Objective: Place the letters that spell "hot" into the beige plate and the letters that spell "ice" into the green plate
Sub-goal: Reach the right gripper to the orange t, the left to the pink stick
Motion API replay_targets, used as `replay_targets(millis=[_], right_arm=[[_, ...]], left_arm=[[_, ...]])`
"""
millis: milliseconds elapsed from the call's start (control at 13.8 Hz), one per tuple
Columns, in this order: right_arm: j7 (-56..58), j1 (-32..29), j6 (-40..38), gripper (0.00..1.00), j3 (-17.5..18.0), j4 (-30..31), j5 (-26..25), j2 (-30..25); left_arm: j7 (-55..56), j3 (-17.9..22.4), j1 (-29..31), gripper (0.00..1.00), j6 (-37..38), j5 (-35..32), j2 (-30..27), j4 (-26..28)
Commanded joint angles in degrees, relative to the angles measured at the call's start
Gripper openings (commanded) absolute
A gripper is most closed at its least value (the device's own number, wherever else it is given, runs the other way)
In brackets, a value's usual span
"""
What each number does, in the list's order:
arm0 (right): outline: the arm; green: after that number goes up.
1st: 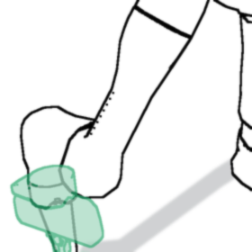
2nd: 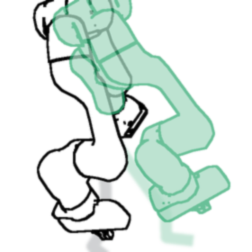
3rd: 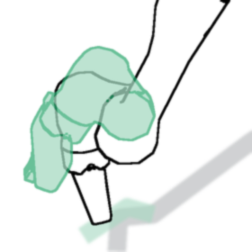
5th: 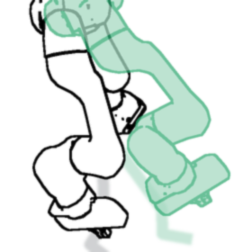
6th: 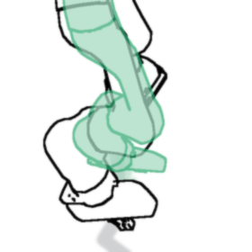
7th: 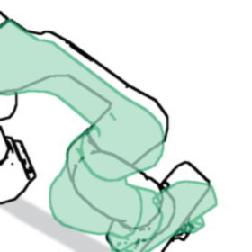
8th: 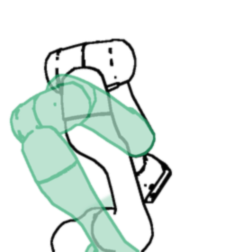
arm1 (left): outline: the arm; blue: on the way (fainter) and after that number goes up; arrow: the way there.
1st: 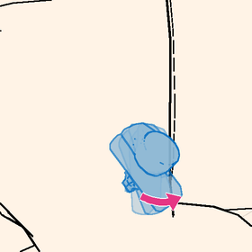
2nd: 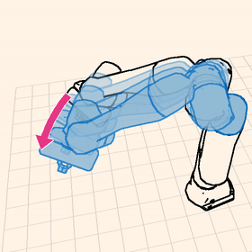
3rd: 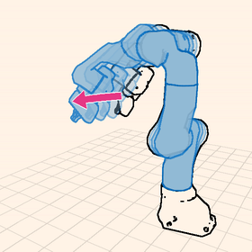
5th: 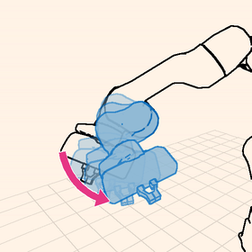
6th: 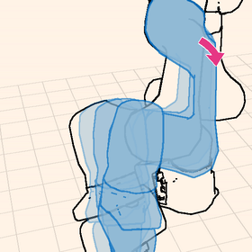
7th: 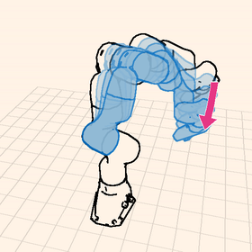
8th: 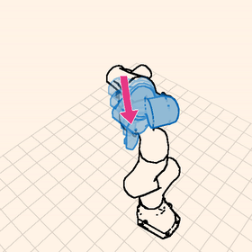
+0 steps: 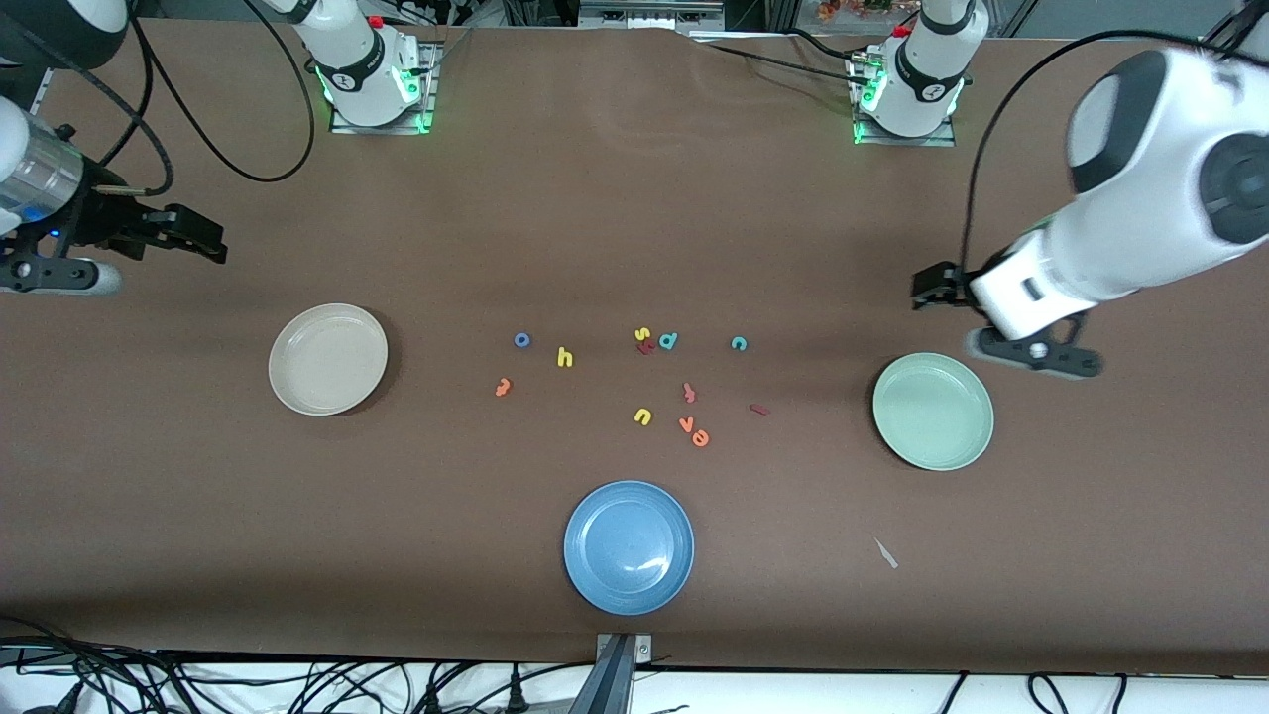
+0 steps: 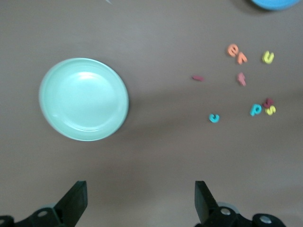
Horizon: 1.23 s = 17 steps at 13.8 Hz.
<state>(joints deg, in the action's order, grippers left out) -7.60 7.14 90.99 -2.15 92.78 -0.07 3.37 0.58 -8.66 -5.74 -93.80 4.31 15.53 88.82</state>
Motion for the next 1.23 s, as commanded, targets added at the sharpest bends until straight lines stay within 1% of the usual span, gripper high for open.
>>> replay_targets(millis=[0, 145, 289, 362, 434, 506, 651, 723, 940, 1157], right_arm=[[-3.6, 2.6, 1.4, 1.0, 0.0, 0.1, 0.6, 1.8], [-5.1, 3.9, 3.0, 1.0, 0.0, 0.2, 0.8, 4.3], [-10.2, 6.2, 5.6, 1.0, 0.0, 0.3, 1.2, 7.8], [-12.7, 7.5, 7.1, 1.0, 0.0, 0.3, 1.2, 9.4], [-14.2, 8.4, 8.5, 1.0, 0.0, 0.3, 1.2, 11.0], [-15.9, 9.4, 10.4, 1.0, 0.0, 0.2, 1.5, 12.8], [-21.0, 10.8, 16.6, 1.0, 0.0, 0.0, 3.6, 17.3], [-22.8, 12.0, 18.8, 1.0, 0.0, -0.1, 3.6, 19.2], [-26.8, 14.3, 24.3, 1.0, 0.0, -0.2, 3.7, 23.8], [-36.2, 17.0, 30.5, 1.0, 0.0, -0.3, 4.1, 28.9]], left_arm=[[-1.3, 0.3, -3.5, 1.0, 0.3, 0.6, 4.2, -1.3], [-2.0, 0.4, -6.5, 1.0, -1.1, 0.4, 8.8, -1.8], [-2.8, 0.3, -7.2, 1.0, -5.2, 0.1, 11.1, -1.7], [-5.6, 0.3, -7.4, 1.0, -6.1, 0.3, 12.8, -1.8], [-8.0, 0.3, -8.0, 1.0, -8.4, 0.3, 14.1, -1.8], [-12.8, 0.3, -8.0, 1.0, -11.9, 0.2, 15.7, -1.7], [-22.9, 0.3, -7.3, 1.0, -16.0, 0.4, 19.0, -1.7], [-26.2, 0.3, -7.5, 1.0, -17.4, 0.1, 20.1, -1.7], [-33.4, 0.4, -8.1, 1.0, -22.5, 0.0, 23.0, -1.7], [-39.6, 0.3, -9.1, 1.0, -27.6, -3.1, 26.0, -1.7]])
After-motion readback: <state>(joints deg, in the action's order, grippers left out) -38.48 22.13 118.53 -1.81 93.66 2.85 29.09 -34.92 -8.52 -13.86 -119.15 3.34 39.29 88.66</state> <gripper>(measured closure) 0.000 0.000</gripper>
